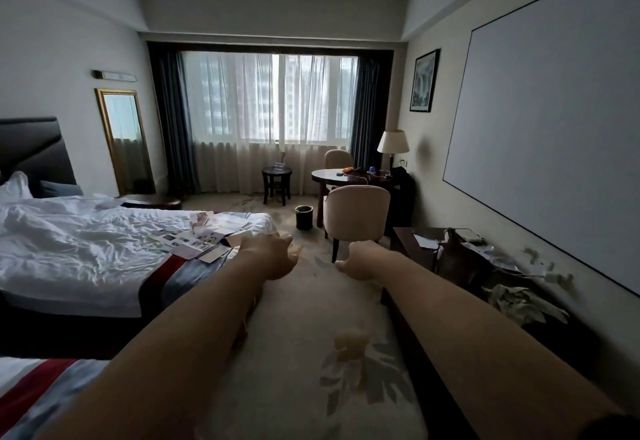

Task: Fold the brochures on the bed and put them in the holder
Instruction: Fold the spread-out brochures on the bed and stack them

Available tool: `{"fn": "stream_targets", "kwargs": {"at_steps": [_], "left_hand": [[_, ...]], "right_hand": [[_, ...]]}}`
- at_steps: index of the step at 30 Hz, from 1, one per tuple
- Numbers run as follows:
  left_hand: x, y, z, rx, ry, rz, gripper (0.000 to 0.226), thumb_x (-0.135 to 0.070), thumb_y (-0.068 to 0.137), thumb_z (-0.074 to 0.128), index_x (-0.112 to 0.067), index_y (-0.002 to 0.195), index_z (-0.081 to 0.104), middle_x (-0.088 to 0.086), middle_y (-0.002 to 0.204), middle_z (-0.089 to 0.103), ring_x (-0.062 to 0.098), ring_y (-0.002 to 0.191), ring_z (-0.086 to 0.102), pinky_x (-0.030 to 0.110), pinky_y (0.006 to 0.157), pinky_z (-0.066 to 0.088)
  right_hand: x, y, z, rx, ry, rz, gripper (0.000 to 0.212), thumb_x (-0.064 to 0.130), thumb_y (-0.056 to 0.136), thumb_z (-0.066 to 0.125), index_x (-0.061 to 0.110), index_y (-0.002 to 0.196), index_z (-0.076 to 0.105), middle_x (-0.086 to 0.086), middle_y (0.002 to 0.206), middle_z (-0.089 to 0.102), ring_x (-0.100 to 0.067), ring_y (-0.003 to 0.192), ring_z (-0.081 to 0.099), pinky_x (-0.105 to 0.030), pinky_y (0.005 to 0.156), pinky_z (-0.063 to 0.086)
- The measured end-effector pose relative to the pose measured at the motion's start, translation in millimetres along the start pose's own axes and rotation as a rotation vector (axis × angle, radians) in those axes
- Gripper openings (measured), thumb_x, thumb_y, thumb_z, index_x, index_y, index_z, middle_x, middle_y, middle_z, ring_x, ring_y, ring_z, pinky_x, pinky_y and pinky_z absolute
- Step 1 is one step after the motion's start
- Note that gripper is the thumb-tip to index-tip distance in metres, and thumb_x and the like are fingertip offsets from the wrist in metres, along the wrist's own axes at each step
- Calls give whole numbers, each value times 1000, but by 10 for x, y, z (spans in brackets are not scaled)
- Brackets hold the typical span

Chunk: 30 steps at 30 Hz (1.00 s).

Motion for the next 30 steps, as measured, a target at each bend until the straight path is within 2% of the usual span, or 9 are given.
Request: {"fn": "stream_targets", "kwargs": {"at_steps": [4, 9, 11, 15, 22, 30], "left_hand": [[269, 984, 152, 9, -1, 5, 59, -60, 103, 34, -30, 153, 40, 4, 157, 45, 29, 141, 46, 49, 104, 40], [623, 2234, 248, 23, 88, 43, 61, -58, 104, 34, -29, 158, 33, 5, 161, 39, 29, 145, 42, 48, 108, 39], [729, 2726, 270, 22, 128, 63, 61, -57, 104, 35, -28, 158, 33, 5, 161, 39, 30, 145, 41, 48, 108, 38], [852, 3672, 296, 7, 60, 74, 62, -59, 102, 39, -28, 156, 36, 6, 157, 44, 30, 139, 47, 44, 102, 45], [798, 5503, 524, 33, 79, 115, 63, -57, 101, 42, -28, 157, 34, 7, 154, 47, 29, 136, 50, 43, 100, 47], [553, 7719, 669, 78, 70, 69, 64, -58, 101, 41, -27, 156, 35, 7, 153, 47, 30, 137, 49, 44, 103, 46]], "right_hand": [[44, 966, -12, -8, -30, 3, 65, 51, 106, 43, 2, 149, 46, -15, 155, 46, -32, 140, 44, -39, 111, 41], [72, 2236, -162, -80, -48, 24, 67, 52, 102, 50, 5, 150, 45, -11, 155, 46, -30, 141, 44, -40, 114, 37], [40, 2719, -261, -93, -42, 20, 69, 52, 101, 52, 6, 152, 43, -11, 156, 44, -30, 143, 42, -40, 117, 35], [-97, 3656, -420, -104, -39, 3, 70, 50, 101, 53, 7, 154, 39, -11, 157, 44, -30, 144, 41, -41, 119, 33], [-664, 5454, -405, -74, -40, 33, 78, 53, 101, 51, 5, 158, 29, -10, 165, 32, -29, 152, 28, -41, 125, 24], [-1438, 7720, -543, -24, -163, 14, 73, 42, 104, 50, 4, 160, 24, -11, 165, 30, -28, 153, 26, -42, 124, 21]]}}
Point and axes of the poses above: each hand's wrist, its own y-axis towards the middle knuckle, its own z-axis out of the palm, x = y × z, the point moved 2 cm from there along y, towards the middle knuckle
